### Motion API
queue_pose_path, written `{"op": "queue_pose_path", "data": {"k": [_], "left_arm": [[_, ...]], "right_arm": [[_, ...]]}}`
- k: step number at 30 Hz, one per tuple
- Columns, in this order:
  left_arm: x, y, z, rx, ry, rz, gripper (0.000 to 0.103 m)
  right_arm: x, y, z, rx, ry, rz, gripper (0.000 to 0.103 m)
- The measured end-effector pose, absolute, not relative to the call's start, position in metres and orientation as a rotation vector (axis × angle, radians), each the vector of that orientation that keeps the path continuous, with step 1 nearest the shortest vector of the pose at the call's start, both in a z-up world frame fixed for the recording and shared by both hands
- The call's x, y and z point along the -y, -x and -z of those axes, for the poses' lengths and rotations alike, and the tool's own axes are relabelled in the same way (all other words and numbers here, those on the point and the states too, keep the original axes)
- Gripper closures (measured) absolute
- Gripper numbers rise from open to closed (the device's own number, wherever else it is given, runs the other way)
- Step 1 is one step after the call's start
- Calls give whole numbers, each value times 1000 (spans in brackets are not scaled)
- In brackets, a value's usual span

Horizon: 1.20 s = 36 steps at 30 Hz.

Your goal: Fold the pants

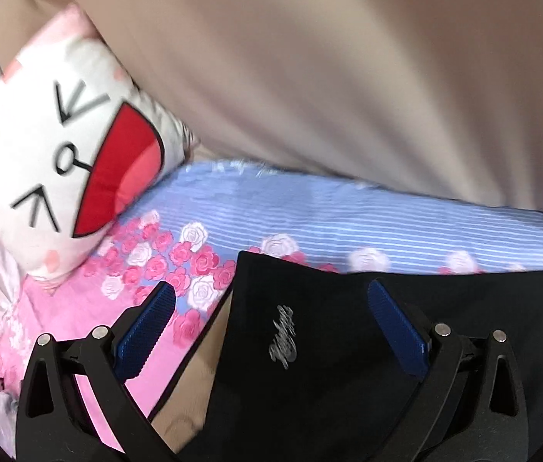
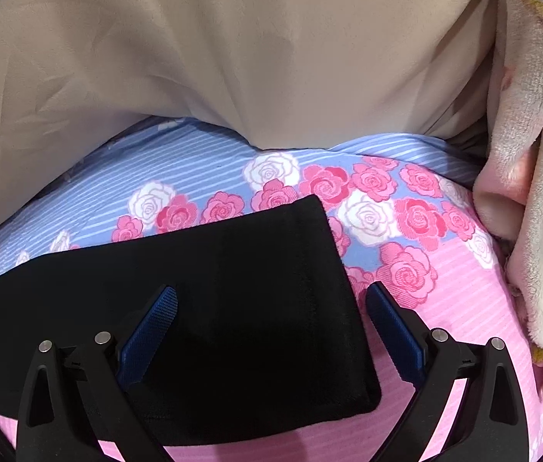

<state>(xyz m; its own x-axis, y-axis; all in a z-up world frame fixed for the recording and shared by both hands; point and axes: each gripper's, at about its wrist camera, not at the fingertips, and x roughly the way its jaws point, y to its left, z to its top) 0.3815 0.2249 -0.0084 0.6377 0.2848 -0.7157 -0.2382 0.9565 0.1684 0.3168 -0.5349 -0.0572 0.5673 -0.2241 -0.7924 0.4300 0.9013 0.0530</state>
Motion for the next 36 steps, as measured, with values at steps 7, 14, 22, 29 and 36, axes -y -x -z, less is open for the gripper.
{"op": "queue_pose_path", "data": {"k": [7,14,22,29,36], "left_arm": [[-250,-423,52,-956,73,-272,34],[-250,-412,43,-918,112,-220,103],[-241,-346,-34,-791,94,-132,103],[-244,-249,-85,-707,93,-46,103],[-261,-131,-70,-718,35,-70,103]], "right_arm": [[527,-313,56,-900,-237,387,30],[539,-301,44,-875,-312,358,88],[514,-254,-2,-782,-282,291,95],[481,-162,-50,-662,-213,203,95],[459,-81,-28,-726,-149,196,95]]}}
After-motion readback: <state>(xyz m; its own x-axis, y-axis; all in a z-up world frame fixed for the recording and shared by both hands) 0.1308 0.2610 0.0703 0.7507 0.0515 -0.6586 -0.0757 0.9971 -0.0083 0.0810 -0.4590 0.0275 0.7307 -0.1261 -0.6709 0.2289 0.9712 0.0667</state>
